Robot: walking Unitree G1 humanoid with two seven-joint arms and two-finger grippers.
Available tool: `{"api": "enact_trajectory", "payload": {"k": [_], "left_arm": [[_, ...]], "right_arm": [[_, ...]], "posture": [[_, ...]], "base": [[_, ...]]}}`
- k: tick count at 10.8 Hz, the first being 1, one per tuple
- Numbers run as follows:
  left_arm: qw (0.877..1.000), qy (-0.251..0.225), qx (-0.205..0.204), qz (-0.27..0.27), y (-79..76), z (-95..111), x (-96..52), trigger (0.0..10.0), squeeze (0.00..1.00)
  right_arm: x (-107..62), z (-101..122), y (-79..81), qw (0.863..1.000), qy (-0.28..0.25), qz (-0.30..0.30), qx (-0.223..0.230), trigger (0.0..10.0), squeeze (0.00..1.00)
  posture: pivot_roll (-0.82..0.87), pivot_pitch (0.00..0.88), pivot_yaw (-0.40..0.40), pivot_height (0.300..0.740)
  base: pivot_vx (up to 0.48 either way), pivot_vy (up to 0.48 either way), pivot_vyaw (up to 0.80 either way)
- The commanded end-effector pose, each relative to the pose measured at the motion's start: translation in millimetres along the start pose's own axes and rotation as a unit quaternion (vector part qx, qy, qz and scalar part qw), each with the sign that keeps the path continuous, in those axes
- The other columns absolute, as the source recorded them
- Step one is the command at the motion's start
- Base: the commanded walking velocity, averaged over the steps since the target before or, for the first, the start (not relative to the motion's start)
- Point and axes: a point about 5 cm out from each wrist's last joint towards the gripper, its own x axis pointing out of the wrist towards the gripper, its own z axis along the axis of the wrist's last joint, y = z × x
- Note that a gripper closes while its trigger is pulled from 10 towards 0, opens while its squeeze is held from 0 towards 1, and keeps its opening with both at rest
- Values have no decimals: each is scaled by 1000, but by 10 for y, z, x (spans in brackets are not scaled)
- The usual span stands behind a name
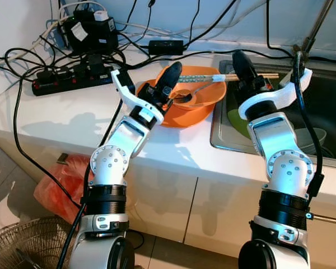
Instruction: Kitchen organization
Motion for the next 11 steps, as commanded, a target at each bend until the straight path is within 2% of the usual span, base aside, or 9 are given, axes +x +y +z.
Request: {"api": "enact_trajectory", "payload": {"k": [1, 4, 11], "left_arm": [[999, 1, -49, -11, -24, -245, 28, 0, 0], [999, 2, -48, -3, 0, -266, 13, 0, 0], [999, 7, -49, 11, 82, -296, -1, 0, 0]], "right_arm": [[31, -7, 54, 1000, -1, 6, 16, 0, 0], [9, -73, 17, 999, 11, -5, 32, 0, 0], [11, -119, 180, 995, 34, 45, 86, 0, 0]], "posture": [[6, 9, 47, 740], [9, 13, 49, 740], [4, 6, 48, 740]], "base": [[0, 0, 0], [0, 0, 0], [0, 0, 0]]}}
